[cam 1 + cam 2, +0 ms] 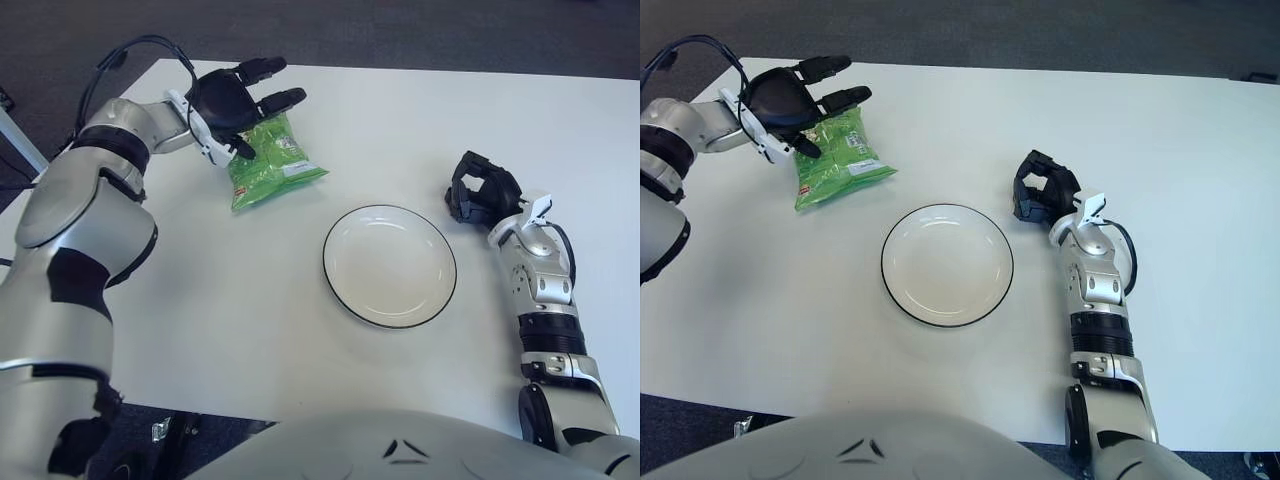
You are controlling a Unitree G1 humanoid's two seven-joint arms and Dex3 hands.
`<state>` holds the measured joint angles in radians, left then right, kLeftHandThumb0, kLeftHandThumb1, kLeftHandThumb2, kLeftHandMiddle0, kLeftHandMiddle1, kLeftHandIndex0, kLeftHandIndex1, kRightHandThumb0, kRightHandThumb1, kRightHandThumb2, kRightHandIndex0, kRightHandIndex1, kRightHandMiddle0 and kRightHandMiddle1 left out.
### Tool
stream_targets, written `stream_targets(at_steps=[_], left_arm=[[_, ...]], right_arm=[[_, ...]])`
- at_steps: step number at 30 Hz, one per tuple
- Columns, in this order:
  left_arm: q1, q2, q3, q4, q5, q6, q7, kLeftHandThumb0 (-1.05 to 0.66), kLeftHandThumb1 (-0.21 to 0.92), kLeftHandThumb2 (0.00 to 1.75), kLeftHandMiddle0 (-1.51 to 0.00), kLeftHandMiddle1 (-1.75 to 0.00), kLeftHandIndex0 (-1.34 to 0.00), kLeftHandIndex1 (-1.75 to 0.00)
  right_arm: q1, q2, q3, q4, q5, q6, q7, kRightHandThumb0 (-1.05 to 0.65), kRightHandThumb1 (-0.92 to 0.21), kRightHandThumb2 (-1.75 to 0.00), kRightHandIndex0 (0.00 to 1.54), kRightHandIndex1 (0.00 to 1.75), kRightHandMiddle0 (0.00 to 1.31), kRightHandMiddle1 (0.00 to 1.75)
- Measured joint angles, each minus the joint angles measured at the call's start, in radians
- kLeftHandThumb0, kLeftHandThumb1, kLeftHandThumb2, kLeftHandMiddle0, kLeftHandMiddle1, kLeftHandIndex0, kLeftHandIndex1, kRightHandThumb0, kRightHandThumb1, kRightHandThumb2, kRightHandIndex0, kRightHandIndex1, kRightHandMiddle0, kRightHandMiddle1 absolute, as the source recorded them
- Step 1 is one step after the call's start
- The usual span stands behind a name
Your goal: Put the snack into the plate.
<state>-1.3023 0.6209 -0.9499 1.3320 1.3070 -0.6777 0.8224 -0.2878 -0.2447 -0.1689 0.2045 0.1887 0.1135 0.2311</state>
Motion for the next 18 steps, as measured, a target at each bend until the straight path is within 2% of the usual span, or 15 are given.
stream_targets(at_steps=[9,18], left_arm=[[0.000,-0.006,-0.036,0.004,-0.001,0.007,-0.012,-1.05,0.92,0.41,0.00,0.00,0.00,-0.08],[0.000,-0.010,-0.037,0.004,-0.014,-0.056,-0.091,-1.05,0.92,0.43,0.00,0.00,0.00,-0.01]], right_arm=[[-0.006,0.000,-0.002,0.017,0.000,-0.010,0.007,-0.47,-0.35,-1.28,1.32,1.75,0.59,1.75],[-0.008,0.000,-0.007,0.026,0.001,-0.023,0.011,-0.47,-0.34,-1.29,1.33,1.75,0.60,1.75]])
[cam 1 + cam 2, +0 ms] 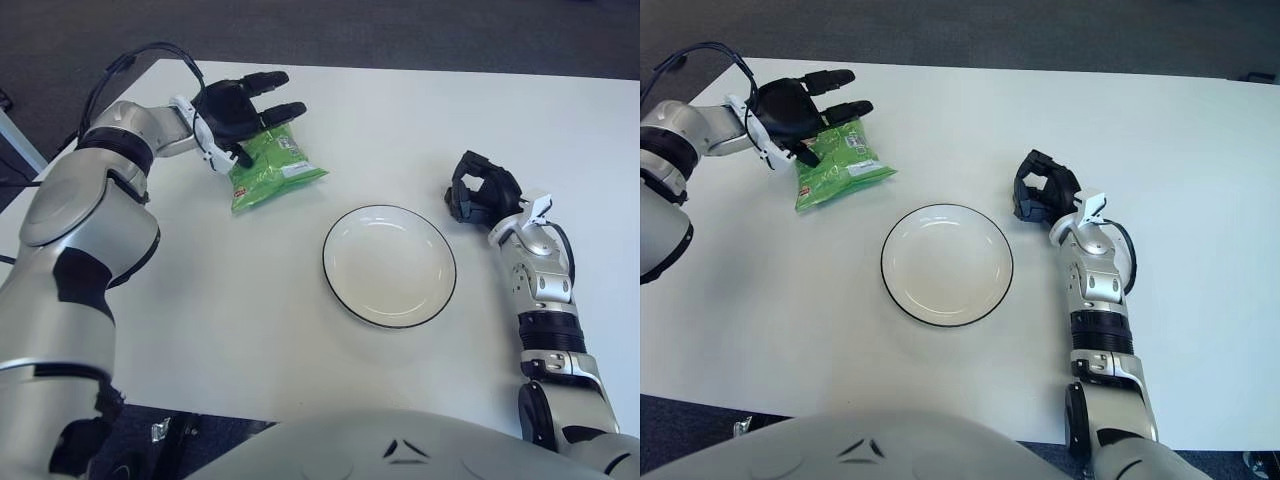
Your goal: Put the snack into the plate.
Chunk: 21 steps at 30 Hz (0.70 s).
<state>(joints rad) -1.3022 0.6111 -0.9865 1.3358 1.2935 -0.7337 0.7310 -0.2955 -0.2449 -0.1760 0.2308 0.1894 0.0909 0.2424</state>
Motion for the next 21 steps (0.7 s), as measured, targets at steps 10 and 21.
stream_targets(at_steps=[10,21], left_arm=[[0.000,-0.008,-0.032,-0.013,0.009,-0.023,-0.061,-1.05,0.92,0.46,0.00,0.00,0.00,0.00],[0.000,-0.009,-0.046,-0.025,0.011,-0.027,-0.081,-1.05,0.92,0.40,0.00,0.00,0.00,0.00]], right_arm=[[-0.006,-0.001,-0.005,0.022,0.012,-0.019,0.019,-0.47,-0.34,-1.29,1.33,1.75,0.60,1.75],[-0.009,-0.006,-0.012,0.031,0.022,-0.020,0.026,-0.47,-0.34,-1.29,1.31,1.75,0.59,1.75]])
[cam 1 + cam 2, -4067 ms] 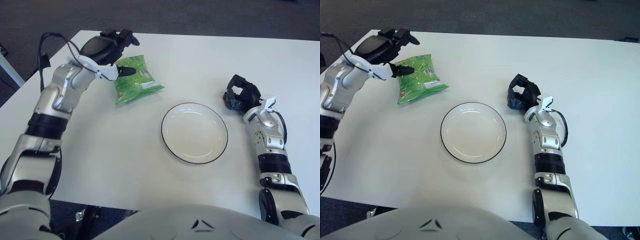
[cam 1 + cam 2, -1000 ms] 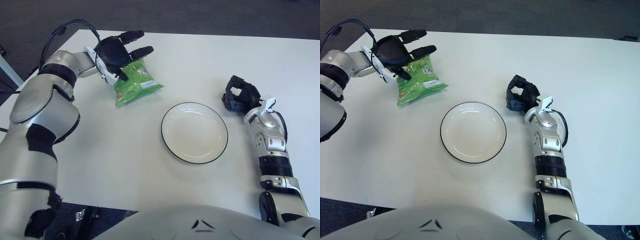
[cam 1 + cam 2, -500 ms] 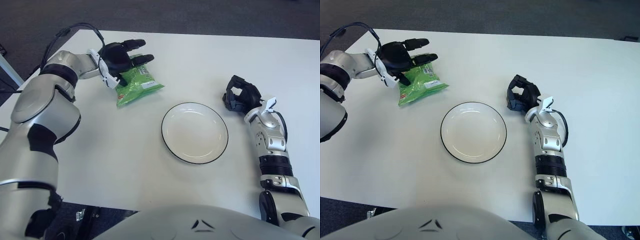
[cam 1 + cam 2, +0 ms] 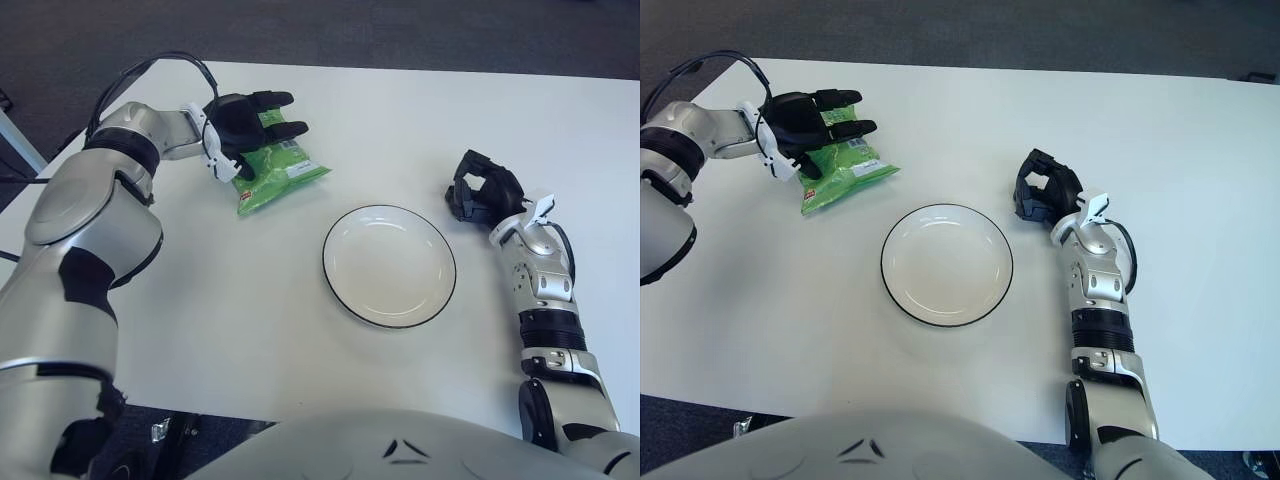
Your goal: Put the snack into the plate.
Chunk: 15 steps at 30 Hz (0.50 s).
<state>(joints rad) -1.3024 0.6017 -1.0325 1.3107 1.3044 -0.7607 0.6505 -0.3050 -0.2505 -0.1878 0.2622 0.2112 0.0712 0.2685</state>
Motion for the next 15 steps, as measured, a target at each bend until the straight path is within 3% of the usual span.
stream_targets(at_steps=[8,15], left_arm=[[0.000,-0.007,-0.020,-0.006,0.005,0.009,-0.024,-1.03,0.87,0.34,0.00,0.00,0.00,0.00],[0.000,-0.019,-0.008,-0.002,-0.026,-0.005,-0.157,-0.96,0.76,0.43,-0.03,-0.02,0.00,0.00]], right_arm=[[0.000,-0.003,-0.002,0.000,0.002,0.004,0.000,-0.47,-0.34,-1.29,1.30,1.75,0.60,1.75],[0.000,-0.003,-0.006,0.000,0.008,0.006,0.000,-0.48,-0.32,-1.31,1.29,1.75,0.61,1.75]])
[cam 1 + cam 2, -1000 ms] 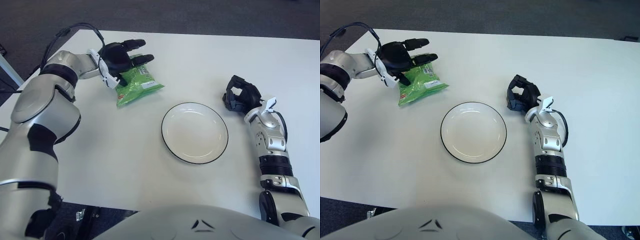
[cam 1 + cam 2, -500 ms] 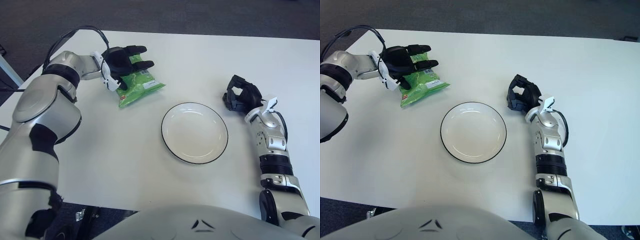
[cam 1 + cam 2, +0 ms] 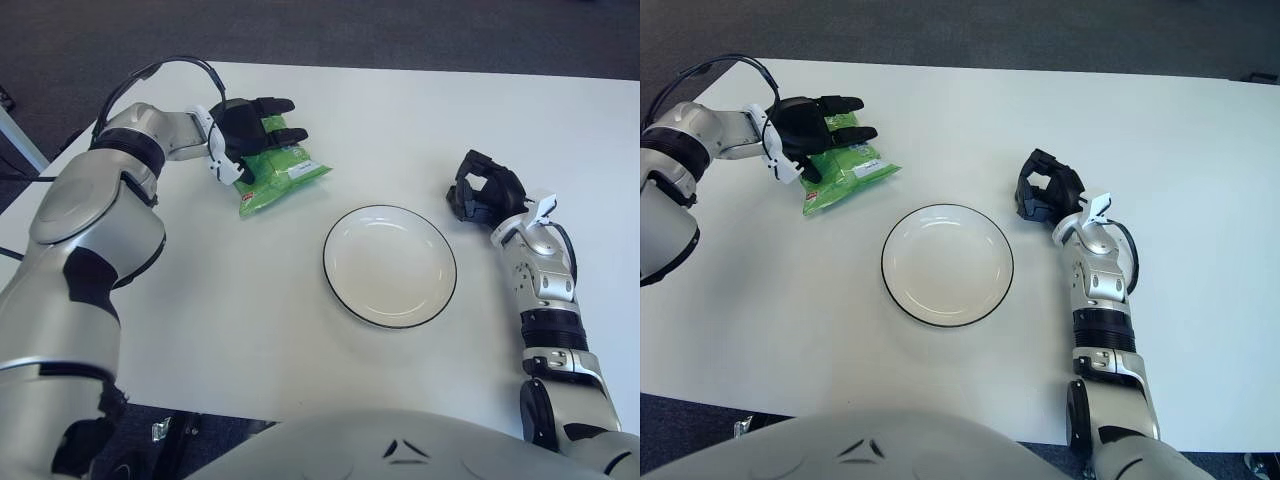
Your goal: Put the snack into the plate.
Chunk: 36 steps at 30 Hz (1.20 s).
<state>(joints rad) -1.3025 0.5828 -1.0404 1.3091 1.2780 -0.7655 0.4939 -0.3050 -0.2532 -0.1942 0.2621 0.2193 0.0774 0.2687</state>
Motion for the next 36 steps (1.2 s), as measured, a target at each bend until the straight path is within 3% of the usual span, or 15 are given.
stream_targets(at_steps=[5,7,10,15,21,24,26,29,33,36], left_arm=[[0.000,-0.007,0.055,0.012,-0.086,-0.044,-0.170,-0.88,0.65,0.58,-0.11,-0.08,0.00,-0.02],[0.001,-0.012,0.077,0.015,-0.117,-0.046,-0.230,-0.94,0.69,0.53,-0.06,-0.54,0.00,-0.10],[0.009,-0.024,0.117,0.020,-0.173,-0.029,-0.344,-1.00,0.71,0.50,-0.02,-0.84,0.00,-0.16],[0.024,-0.037,0.174,0.023,-0.255,-0.004,-0.489,-1.04,0.74,0.46,0.00,-1.06,0.00,-0.20],[0.046,-0.056,0.270,0.029,-0.379,0.043,-0.661,-1.05,0.86,0.39,0.00,-1.28,0.00,-0.31],[0.063,-0.068,0.295,0.032,-0.410,0.096,-0.678,-1.05,0.90,0.44,-0.04,-1.43,0.00,-0.54],[0.076,-0.074,0.312,0.033,-0.430,0.127,-0.679,-1.05,0.91,0.50,-0.09,-1.59,0.00,-0.91],[0.091,-0.076,0.331,0.032,-0.449,0.148,-0.670,-1.05,0.92,0.54,-0.25,-1.70,0.00,-1.39],[0.098,-0.076,0.334,0.029,-0.451,0.153,-0.636,-1.03,0.92,0.52,-0.45,-1.73,0.00,-1.64],[0.100,-0.076,0.333,0.026,-0.446,0.148,-0.598,-0.80,0.80,0.64,-0.68,-1.74,-0.15,-1.71]], right_arm=[[0.004,0.004,-0.008,-0.009,0.004,0.008,-0.009,-0.48,-0.31,-1.32,1.28,1.75,0.62,1.75],[0.004,0.007,-0.011,-0.013,0.007,0.013,-0.011,-0.48,-0.31,-1.32,1.27,1.75,0.62,1.75],[0.007,0.011,-0.016,-0.024,0.013,0.019,-0.018,-0.48,-0.31,-1.32,1.27,1.75,0.62,1.75],[0.010,0.012,-0.018,-0.032,0.024,0.019,-0.020,-0.48,-0.31,-1.32,1.27,1.75,0.62,1.75],[0.011,0.012,-0.017,-0.033,0.025,0.019,-0.025,-0.48,-0.31,-1.33,1.27,1.75,0.62,1.75],[0.011,0.012,-0.016,-0.034,0.025,0.019,-0.028,-0.48,-0.31,-1.33,1.27,1.75,0.62,1.75],[0.011,0.012,-0.015,-0.034,0.025,0.020,-0.029,-0.48,-0.31,-1.33,1.27,1.75,0.62,1.75],[0.012,0.012,-0.014,-0.037,0.025,0.023,-0.031,-0.48,-0.31,-1.33,1.27,1.75,0.62,1.75],[0.013,0.013,-0.015,-0.038,0.025,0.027,-0.032,-0.48,-0.31,-1.33,1.26,1.75,0.62,1.75],[0.013,0.013,-0.015,-0.038,0.026,0.027,-0.032,-0.48,-0.31,-1.32,1.26,1.75,0.62,1.75]])
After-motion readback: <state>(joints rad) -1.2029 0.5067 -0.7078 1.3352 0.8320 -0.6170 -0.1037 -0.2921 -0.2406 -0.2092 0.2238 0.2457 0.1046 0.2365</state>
